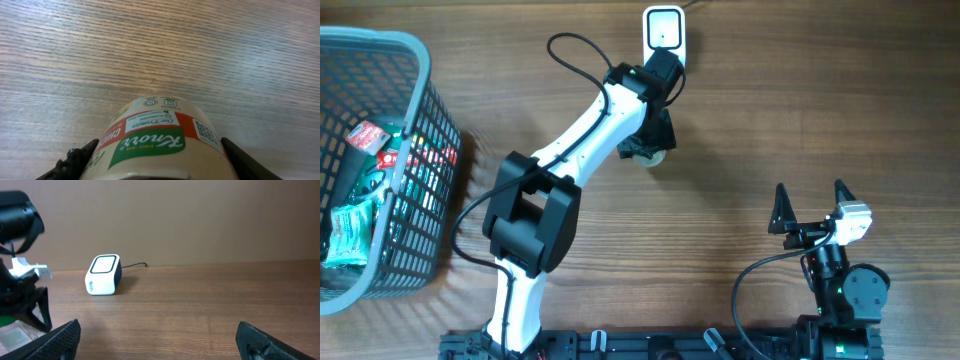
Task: Scan the item barcode
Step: 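Carry the jar to the white scanner and hold it under it, then set the jar down on the table and open the left gripper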
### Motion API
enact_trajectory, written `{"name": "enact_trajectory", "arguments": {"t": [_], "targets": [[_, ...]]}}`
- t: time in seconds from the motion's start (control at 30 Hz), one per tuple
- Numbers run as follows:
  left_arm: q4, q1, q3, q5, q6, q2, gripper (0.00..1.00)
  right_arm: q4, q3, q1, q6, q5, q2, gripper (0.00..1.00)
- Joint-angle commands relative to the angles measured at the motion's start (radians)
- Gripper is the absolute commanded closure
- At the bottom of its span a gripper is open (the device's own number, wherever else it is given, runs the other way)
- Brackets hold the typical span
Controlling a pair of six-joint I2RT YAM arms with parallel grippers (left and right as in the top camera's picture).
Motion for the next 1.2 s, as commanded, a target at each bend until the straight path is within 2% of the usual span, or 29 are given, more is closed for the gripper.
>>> {"name": "enact_trajectory", "arguments": {"t": [0.0,0.17,0.37,0.43,0.47,0.5,0.63,0.87,1.03,1.17], "targets": [[0.061,-0.032,-0.074,-0.016,-0.001,-0.003,0.39,0.003,-0.001,0.004,-0.007,0.007,-0.006,0.0],[0.142,-0.097,-0.154,-0.015,-0.002,-0.003,0.33,0.003,-0.001,0.004,-0.006,0.007,-0.006,0.0],[0.134,-0.172,-0.163,-0.034,0.022,-0.004,0.34,0.003,-0.001,0.004,-0.006,0.007,-0.006,0.0],[0.111,-0.18,-0.162,-0.038,0.021,-0.012,0.31,0.003,-0.001,0.004,-0.006,0.007,-0.006,0.0],[0.094,-0.18,-0.157,-0.045,0.024,-0.019,0.02,0.003,-0.001,0.004,-0.006,0.007,-0.006,0.0],[0.063,-0.179,-0.14,-0.062,0.024,-0.026,0.0,0.003,-0.001,0.004,-0.006,0.007,-0.006,0.0],[-0.072,-0.179,-0.018,-0.108,0.041,-0.081,0.0,0.003,-0.001,0.004,-0.006,0.007,-0.006,0.0],[-0.182,-0.162,0.172,-0.14,0.077,-0.237,0.0,0.003,-0.001,0.004,-0.006,0.007,-0.006,0.0],[-0.212,-0.11,0.181,-0.338,0.077,-0.377,0.0,0.003,-0.001,0.004,-0.007,0.007,-0.006,0.0],[-0.241,0.007,0.181,-0.499,0.076,-0.518,0.0,0.003,-0.001,0.004,-0.006,0.007,-0.006,0.0]]}}
